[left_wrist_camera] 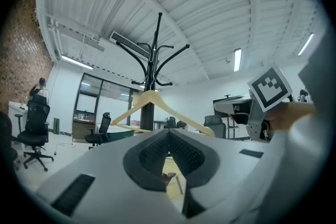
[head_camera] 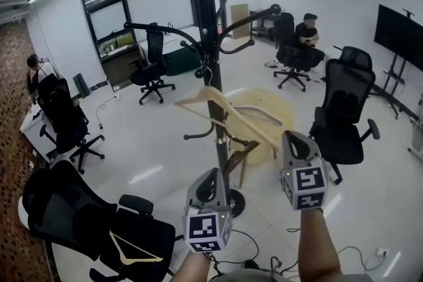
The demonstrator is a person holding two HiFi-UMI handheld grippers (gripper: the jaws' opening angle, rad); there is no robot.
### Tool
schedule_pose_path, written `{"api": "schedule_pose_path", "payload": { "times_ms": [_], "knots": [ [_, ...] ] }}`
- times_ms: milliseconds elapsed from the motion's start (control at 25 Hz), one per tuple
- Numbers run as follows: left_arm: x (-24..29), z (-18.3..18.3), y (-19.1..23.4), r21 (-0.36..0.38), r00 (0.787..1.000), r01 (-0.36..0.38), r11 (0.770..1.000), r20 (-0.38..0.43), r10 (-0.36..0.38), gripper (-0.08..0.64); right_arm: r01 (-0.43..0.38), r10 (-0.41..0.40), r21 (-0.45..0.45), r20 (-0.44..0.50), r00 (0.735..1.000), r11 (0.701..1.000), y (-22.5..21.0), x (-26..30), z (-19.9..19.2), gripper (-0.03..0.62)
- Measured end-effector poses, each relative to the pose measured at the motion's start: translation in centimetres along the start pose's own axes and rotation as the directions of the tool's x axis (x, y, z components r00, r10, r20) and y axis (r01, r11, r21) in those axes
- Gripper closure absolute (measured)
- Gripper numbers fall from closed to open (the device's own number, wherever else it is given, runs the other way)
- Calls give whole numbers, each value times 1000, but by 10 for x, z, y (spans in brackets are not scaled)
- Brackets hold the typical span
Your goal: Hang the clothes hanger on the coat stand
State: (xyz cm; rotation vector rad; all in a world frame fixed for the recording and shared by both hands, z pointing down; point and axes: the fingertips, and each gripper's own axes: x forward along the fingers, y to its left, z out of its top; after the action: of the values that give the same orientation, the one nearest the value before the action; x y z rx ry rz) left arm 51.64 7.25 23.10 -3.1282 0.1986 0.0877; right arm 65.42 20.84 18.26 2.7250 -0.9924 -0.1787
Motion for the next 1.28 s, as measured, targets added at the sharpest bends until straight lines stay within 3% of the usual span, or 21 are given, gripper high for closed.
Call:
{"api": "schedule_pose_path", "payload": {
  "times_ms": [200, 400, 600, 760, 960, 1280],
  "knots": [
    [-6, -18, -14, -100, 995, 100, 990, 5, -99, 545, 90, -90, -2, -56, 994, 996, -8, -48, -17, 588],
    [-10, -17, -56, -116, 975, 222, 968, 14, -222, 546, 192, -189, 31, -79, 979, 981, -25, -103, -25, 588],
    [-18, -12, -116, -79, 948, 317, 945, 6, -318, 546, 267, -255, 117, -110, 961, 957, -53, -161, -45, 589],
    [-21, -9, -187, -60, 929, 369, 928, -3, -369, 546, 301, -281, 208, -121, 952, 931, -100, -214, -61, 589],
    [-9, -44, -324, -46, 901, 430, 902, -35, -431, 546, 337, -300, 256, -174, 938, 906, -186, -280, -132, 589],
    [26, -91, -425, -70, 869, 474, 878, -127, -479, 546, 413, -346, 313, -250, 904, 855, -272, -315, -199, 589]
  ]
}}
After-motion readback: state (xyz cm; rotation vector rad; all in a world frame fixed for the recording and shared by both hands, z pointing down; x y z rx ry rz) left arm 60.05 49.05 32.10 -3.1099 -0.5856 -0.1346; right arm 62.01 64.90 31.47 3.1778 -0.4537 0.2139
